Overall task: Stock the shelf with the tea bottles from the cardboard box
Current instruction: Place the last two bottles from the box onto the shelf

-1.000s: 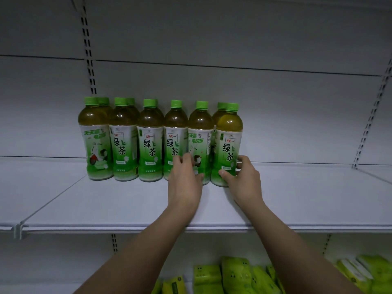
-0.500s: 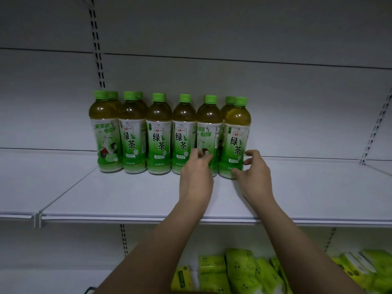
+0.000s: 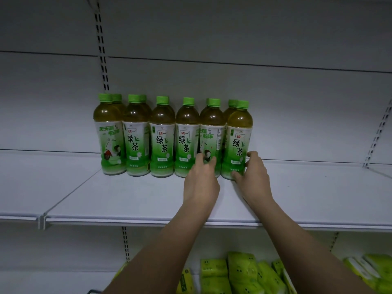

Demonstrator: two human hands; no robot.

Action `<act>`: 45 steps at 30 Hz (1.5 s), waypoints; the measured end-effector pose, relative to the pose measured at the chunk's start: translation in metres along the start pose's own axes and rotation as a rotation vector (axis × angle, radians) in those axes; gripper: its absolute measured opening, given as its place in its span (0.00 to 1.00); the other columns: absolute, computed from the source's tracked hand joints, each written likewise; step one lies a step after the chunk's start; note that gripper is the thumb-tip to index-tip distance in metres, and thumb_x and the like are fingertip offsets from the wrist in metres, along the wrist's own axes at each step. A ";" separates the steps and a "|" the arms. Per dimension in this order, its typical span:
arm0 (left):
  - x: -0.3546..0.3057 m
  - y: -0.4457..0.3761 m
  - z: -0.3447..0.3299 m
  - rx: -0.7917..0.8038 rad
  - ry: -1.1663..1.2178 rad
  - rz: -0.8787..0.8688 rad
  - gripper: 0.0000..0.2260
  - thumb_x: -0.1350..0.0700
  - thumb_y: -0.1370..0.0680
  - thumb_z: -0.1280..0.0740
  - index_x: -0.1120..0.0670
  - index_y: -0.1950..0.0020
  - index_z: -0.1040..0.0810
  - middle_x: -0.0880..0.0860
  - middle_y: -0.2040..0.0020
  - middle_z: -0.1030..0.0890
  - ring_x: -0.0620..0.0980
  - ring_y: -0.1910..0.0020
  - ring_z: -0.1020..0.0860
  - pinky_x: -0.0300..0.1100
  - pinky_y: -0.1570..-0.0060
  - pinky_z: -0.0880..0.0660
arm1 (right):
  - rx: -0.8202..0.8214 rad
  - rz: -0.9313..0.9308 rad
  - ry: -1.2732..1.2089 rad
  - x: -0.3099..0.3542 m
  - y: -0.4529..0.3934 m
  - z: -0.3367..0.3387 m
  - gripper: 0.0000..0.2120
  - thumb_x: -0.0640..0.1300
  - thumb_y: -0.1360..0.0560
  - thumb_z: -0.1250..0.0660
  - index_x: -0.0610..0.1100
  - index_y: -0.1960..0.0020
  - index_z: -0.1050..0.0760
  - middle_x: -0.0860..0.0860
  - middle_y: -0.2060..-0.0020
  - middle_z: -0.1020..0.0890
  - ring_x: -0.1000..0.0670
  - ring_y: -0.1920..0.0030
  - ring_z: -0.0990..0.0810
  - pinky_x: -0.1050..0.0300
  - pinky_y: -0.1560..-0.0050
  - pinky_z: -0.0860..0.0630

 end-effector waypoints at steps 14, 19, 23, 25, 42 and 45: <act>0.107 -0.021 0.129 -0.471 0.016 0.153 0.27 0.43 0.26 0.34 0.43 0.29 0.38 0.52 0.29 0.37 0.55 0.28 0.37 0.59 0.33 0.33 | -0.268 0.250 0.238 0.079 0.007 0.027 0.33 0.56 0.27 0.33 0.48 0.28 0.42 0.43 0.31 0.35 0.40 0.33 0.33 0.41 0.40 0.26; 0.179 -0.033 0.144 -0.407 -0.025 0.256 0.47 0.33 0.34 0.29 0.36 0.24 0.56 0.52 0.21 0.54 0.62 0.23 0.53 0.71 0.32 0.44 | -0.225 0.577 0.437 0.170 0.017 -0.029 0.36 0.63 0.28 0.39 0.52 0.24 0.44 0.45 0.25 0.41 0.41 0.25 0.41 0.33 0.29 0.41; 0.196 -0.044 0.121 -0.272 0.002 0.211 0.57 0.32 0.40 0.26 0.32 0.26 0.65 0.48 0.22 0.66 0.61 0.22 0.61 0.72 0.31 0.48 | -0.130 0.722 0.594 0.197 0.016 -0.091 0.41 0.68 0.28 0.40 0.55 0.21 0.51 0.47 0.21 0.50 0.42 0.21 0.50 0.28 0.29 0.51; 0.199 -0.049 0.112 -0.241 0.011 0.162 0.58 0.34 0.40 0.25 0.32 0.26 0.66 0.49 0.23 0.71 0.61 0.22 0.61 0.70 0.30 0.44 | -0.144 0.726 0.648 0.192 0.007 -0.108 0.42 0.69 0.28 0.42 0.55 0.21 0.54 0.47 0.20 0.53 0.43 0.21 0.53 0.27 0.29 0.55; 0.181 -0.044 0.105 -0.231 -0.018 0.192 0.58 0.32 0.39 0.26 0.33 0.26 0.67 0.49 0.26 0.76 0.63 0.24 0.65 0.76 0.36 0.45 | -0.271 0.548 0.530 0.155 0.002 -0.046 0.39 0.69 0.27 0.46 0.57 0.21 0.53 0.48 0.21 0.51 0.45 0.22 0.51 0.30 0.27 0.49; 0.168 -0.045 0.097 -0.205 -0.053 0.206 0.57 0.28 0.40 0.29 0.33 0.26 0.68 0.49 0.30 0.82 0.63 0.26 0.70 0.77 0.37 0.47 | -0.318 0.356 0.455 0.115 -0.008 -0.009 0.41 0.68 0.29 0.38 0.58 0.23 0.51 0.49 0.22 0.51 0.42 0.22 0.51 0.26 0.30 0.48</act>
Point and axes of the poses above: each hand's wrist, its own y-axis away from the middle knuckle, its own z-axis out of the back of the hand, x = y × z, the point moved 9 cm from there along -y, towards the middle knuckle
